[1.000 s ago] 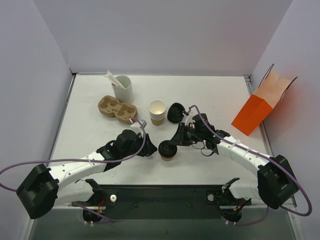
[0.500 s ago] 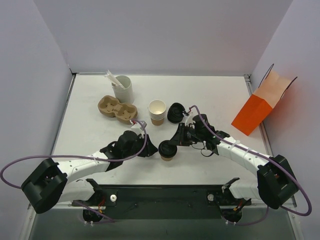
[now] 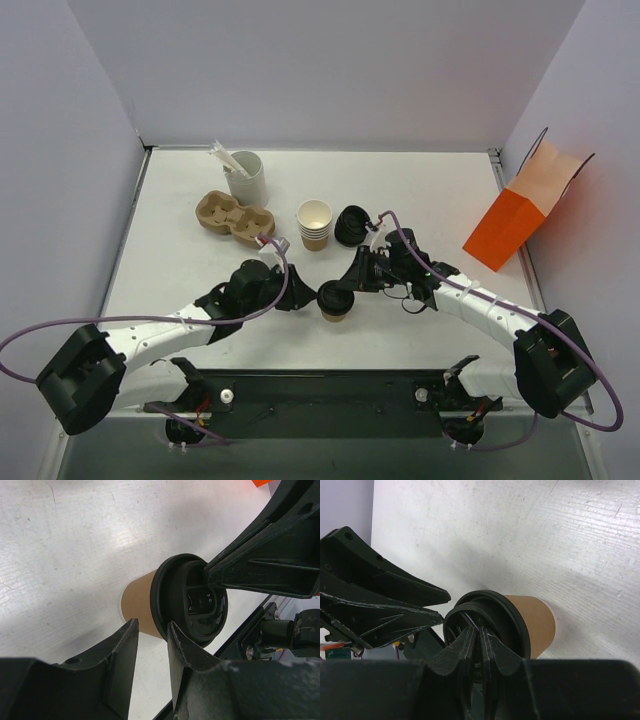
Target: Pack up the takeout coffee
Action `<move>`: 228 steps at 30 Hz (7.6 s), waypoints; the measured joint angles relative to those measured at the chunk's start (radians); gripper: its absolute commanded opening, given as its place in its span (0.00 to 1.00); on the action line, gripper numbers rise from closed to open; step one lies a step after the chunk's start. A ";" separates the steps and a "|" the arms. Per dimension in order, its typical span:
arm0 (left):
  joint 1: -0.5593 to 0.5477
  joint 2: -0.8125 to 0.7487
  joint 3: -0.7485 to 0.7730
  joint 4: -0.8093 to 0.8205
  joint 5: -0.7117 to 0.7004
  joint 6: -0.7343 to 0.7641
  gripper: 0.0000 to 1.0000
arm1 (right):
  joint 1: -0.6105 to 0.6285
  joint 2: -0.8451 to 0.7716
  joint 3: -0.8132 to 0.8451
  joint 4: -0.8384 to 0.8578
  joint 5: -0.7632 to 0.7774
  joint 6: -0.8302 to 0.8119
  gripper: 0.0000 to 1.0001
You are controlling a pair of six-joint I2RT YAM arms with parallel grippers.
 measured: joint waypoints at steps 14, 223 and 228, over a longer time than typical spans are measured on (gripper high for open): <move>-0.001 0.103 -0.012 0.122 0.042 -0.072 0.30 | -0.001 0.000 0.000 0.002 0.016 -0.001 0.11; -0.014 -0.549 0.393 -0.893 -0.400 0.265 0.97 | -0.225 -0.314 0.938 -0.940 0.304 -0.745 0.00; -0.013 -0.512 0.416 -0.939 -0.445 0.248 0.97 | -0.054 -0.352 0.857 -0.988 0.225 -0.772 0.00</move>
